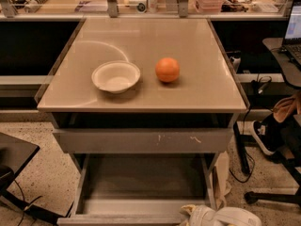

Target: Open middle drawer

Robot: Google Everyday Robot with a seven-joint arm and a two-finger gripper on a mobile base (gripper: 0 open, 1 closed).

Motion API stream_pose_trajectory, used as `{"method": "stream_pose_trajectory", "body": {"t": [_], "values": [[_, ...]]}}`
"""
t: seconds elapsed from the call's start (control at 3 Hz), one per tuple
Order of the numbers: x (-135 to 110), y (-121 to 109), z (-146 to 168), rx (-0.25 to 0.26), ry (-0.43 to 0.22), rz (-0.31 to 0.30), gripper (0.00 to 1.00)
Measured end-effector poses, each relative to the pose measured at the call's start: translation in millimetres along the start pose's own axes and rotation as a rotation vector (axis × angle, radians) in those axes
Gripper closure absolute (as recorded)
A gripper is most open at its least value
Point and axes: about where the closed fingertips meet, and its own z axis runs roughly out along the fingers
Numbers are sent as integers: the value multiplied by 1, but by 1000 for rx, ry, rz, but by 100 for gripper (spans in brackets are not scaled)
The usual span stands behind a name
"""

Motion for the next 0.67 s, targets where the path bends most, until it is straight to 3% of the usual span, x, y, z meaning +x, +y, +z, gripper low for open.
{"method": "stream_pose_trajectory", "body": {"t": [0.67], "values": [[0,0,0,0,0,0,12]]}}
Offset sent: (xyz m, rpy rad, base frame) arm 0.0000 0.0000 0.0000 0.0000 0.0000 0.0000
